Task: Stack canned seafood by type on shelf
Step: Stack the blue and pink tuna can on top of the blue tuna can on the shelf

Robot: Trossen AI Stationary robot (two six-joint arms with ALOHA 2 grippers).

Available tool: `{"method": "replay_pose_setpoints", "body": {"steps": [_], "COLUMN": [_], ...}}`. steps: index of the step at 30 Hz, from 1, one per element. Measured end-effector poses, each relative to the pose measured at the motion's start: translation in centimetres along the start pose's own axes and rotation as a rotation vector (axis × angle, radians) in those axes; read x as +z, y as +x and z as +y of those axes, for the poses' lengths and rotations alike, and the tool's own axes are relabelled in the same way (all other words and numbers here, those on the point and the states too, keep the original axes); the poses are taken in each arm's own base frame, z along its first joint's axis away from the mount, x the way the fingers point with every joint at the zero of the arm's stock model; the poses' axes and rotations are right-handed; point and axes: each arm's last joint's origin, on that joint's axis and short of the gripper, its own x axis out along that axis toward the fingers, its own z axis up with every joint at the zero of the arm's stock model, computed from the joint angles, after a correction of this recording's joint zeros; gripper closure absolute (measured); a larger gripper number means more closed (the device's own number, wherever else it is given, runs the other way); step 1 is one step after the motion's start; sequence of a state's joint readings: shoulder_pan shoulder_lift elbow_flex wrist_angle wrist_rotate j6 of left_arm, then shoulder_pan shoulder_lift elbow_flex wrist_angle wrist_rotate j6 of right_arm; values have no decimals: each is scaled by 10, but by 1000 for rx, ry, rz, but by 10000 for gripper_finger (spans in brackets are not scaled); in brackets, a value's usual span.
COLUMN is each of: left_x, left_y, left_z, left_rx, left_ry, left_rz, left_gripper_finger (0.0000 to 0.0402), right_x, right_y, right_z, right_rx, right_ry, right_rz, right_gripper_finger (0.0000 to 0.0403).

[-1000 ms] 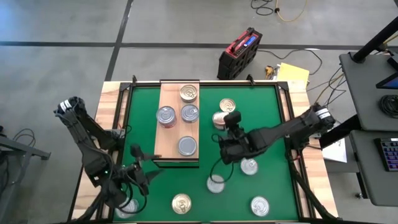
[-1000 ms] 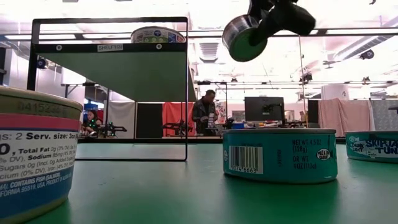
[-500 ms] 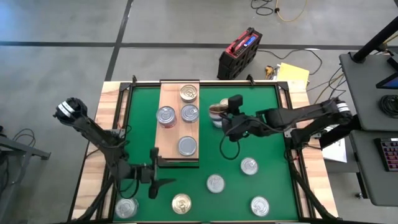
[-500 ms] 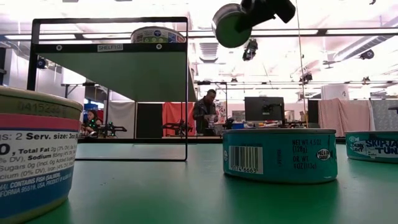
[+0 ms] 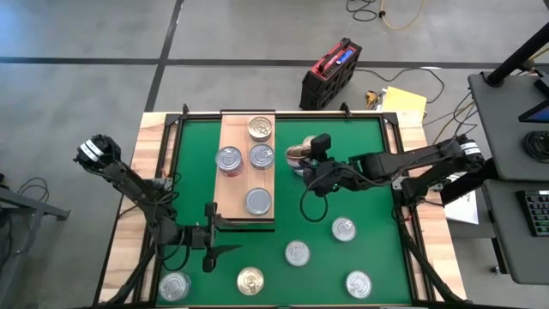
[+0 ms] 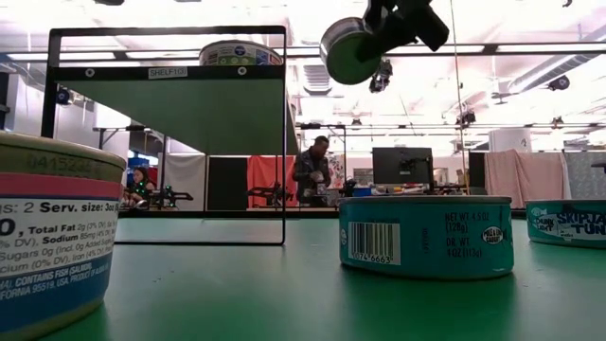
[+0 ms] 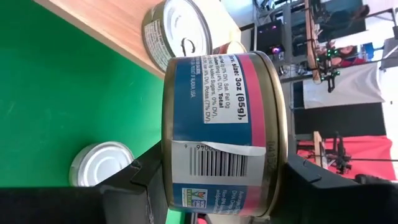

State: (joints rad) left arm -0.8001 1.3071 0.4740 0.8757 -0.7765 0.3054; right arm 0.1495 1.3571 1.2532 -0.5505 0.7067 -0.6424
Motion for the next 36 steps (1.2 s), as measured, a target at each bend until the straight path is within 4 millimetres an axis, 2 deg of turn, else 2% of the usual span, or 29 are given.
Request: {"method": "replay_pose_setpoints", "body": {"steps": [14, 36], "left_x": [-2, -5], "left_y": [2, 2], "left_z": [2, 2], "left_rx": [7, 9], "left_ry": [37, -1], "left_rz": [18, 30], "left_gripper_finger": [169, 169], "right_x": [-14, -9], "right_y": [18, 19], "right_z": [-15, -20], "right_rx": [-25, -58], "right_ry": [-6, 5], "right_rz": [44, -9], "right_gripper_finger": [221, 221]}}
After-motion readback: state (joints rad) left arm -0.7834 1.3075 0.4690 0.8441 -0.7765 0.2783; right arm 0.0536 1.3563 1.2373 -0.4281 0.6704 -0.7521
